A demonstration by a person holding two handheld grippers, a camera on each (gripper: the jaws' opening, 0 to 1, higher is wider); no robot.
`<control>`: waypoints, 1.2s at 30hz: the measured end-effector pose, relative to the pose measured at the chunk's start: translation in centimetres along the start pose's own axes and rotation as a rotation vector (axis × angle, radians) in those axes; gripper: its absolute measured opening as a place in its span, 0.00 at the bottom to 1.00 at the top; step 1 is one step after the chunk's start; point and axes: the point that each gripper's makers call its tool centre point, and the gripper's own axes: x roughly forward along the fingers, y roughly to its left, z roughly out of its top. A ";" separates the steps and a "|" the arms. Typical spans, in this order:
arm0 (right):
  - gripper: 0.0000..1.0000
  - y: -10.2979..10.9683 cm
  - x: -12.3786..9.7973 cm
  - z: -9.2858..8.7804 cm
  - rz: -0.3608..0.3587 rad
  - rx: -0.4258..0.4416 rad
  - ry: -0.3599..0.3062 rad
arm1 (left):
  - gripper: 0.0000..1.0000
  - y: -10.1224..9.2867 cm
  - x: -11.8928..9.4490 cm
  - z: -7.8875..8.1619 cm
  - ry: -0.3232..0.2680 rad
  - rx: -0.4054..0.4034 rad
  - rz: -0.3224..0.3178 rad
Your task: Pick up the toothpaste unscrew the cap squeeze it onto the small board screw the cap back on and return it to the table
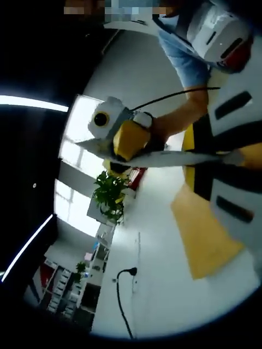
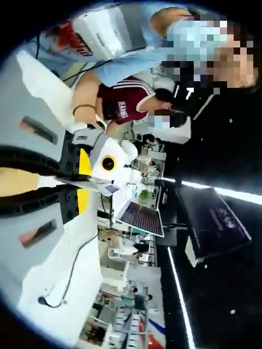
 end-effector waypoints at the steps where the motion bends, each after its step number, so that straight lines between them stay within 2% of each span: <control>1: 0.03 0.0 0.0 0.0 -0.010 -0.059 0.007 | 0.05 -0.4 0.0 0.1 -0.005 -0.034 -0.030; 2: 0.02 0.1 0.0 0.1 -0.017 -0.089 0.004 | 0.05 -0.6 -0.1 0.1 -0.011 -0.055 -0.046; 3: 0.02 0.2 -0.1 0.2 -0.013 -0.063 0.000 | 0.05 -0.3 -0.1 0.1 -0.011 -0.050 -0.040; 6: 0.02 0.0 -0.3 0.2 -0.016 -0.078 -0.002 | 0.05 -0.6 0.0 0.1 -0.017 -0.037 -0.044; 8: 0.02 -0.2 -0.4 0.4 -0.035 -0.170 -0.008 | 0.06 -0.6 0.1 0.1 -0.027 -0.031 -0.052; 10: 0.02 -0.4 -0.6 0.9 -0.076 -0.279 -0.008 | 0.06 -0.7 0.2 0.1 -0.034 -0.062 -0.077; 12: 0.02 -0.2 -0.8 1.6 -0.085 -0.335 -0.028 | 0.07 -0.9 0.2 0.2 -0.034 -0.088 -0.088; 13: 0.02 -0.3 -1.0 2.0 -0.091 -0.362 -0.044 | 0.07 -1.0 0.1 0.4 -0.038 -0.063 -0.082; 14: 0.02 -0.2 -1.0 2.2 -0.091 -0.375 -0.051 | 0.06 -1.0 0.1 0.7 -0.047 0.016 -0.070; 16: 0.02 -0.1 -1.1 2.3 -0.091 -0.388 -0.054 | 0.06 -1.4 0.0 0.7 -0.030 0.095 -0.049; 17: 0.02 -0.1 -1.0 2.6 -0.102 -0.429 -0.063 | 0.06 -1.3 -0.1 0.8 -0.025 0.119 -0.029; 19: 0.02 -0.5 -1.0 2.7 -0.149 -0.506 -0.041 | 0.06 -1.1 0.0 1.1 -0.016 0.097 -0.025; 20: 0.02 -0.5 -0.9 2.8 -0.151 -0.535 -0.039 | 0.06 -1.1 -0.1 1.2 -0.008 0.042 -0.047; 22: 0.02 -0.6 -0.9 2.8 -0.149 -0.551 -0.039 | 0.06 -1.3 -0.1 1.4 -0.013 -0.008 -0.082; 25: 0.02 -0.9 -0.8 2.9 -0.167 -0.616 -0.049 | 0.06 -1.0 -0.1 1.7 -0.008 -0.016 -0.076; 29: 0.03 -1.8 -0.5 3.1 -0.183 -0.622 -0.055 | 0.06 -0.6 -0.2 2.3 0.035 -0.016 -0.063; 31: 0.03 -2.9 -0.1 2.9 -0.184 -0.594 -0.033 | 0.06 0.8 -0.1 3.1 0.023 0.082 -0.009; 33: 0.05 -4.2 0.4 2.6 -0.186 -0.491 -0.014 | 0.06 2.5 0.1 3.9 -0.011 0.140 0.044; 34: 0.06 -4.8 0.7 2.4 -0.180 -0.424 -0.013 | 0.05 3.0 0.1 4.0 -0.009 0.149 0.045; 35: 0.10 -5.5 0.8 2.3 -0.183 -0.325 -0.015 | 0.05 3.2 0.1 4.1 -0.010 0.155 0.041; 36: 0.13 -5.9 0.9 2.4 -0.177 -0.214 -0.045 | 0.05 3.4 0.1 4.3 -0.018 0.159 0.037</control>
